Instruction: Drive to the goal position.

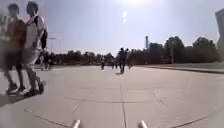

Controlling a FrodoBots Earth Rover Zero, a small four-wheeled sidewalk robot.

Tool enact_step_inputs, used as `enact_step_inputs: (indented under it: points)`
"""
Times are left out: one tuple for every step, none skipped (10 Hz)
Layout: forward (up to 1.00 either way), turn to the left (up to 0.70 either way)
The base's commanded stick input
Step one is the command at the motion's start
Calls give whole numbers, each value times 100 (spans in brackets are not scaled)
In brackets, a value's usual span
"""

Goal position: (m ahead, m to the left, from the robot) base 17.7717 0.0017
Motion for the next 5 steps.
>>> enact_step_inputs:
  points:
    - [70, 0]
    - [70, 0]
    - [70, 0]
    - [70, 0]
    - [70, 0]
